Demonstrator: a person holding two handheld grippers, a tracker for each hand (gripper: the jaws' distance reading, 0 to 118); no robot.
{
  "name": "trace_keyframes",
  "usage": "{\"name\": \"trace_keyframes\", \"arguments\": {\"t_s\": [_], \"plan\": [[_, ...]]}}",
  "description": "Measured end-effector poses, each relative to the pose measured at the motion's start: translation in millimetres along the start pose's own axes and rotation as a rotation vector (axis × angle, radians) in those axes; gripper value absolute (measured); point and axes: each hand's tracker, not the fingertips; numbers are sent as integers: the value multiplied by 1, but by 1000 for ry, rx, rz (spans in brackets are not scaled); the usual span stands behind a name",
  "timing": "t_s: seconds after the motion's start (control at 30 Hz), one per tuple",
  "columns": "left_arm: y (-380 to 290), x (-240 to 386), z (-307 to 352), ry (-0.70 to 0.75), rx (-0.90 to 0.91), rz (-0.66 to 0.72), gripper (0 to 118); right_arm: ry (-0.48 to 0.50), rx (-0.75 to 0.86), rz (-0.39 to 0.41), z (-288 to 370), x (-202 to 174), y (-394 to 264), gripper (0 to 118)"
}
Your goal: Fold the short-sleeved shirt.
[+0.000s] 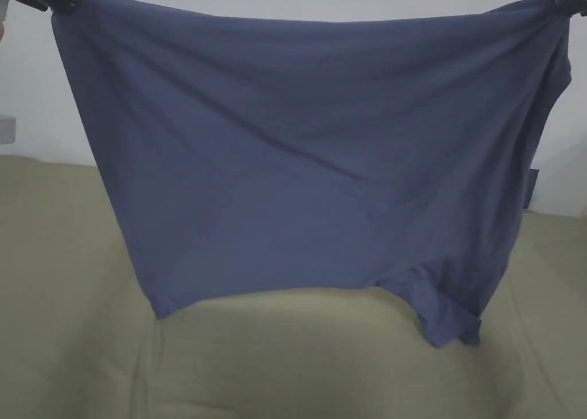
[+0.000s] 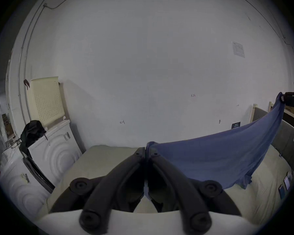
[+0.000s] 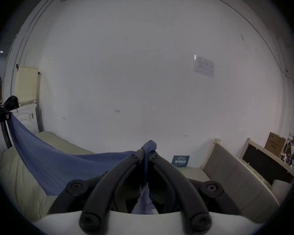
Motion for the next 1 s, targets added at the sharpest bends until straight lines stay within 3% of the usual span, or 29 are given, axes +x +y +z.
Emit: {"name": "trace_keyframes", "arguments": {"t_s": [0.6,0.73,0.83,1.0], "plan": [[-117,14,24,-140,-162,55,3,22,-154,-63,94,2,-153,7],[-156,15,40,-180,-246,82,3,32,-215,-106,118,10,-193,7],[-188,16,57,-201,-280,110,3,31,-274,-186,139,13,-225,7],[-213,16,73,-218,-326,167,3,36,-342,-183,181,12,-273,7]]}}
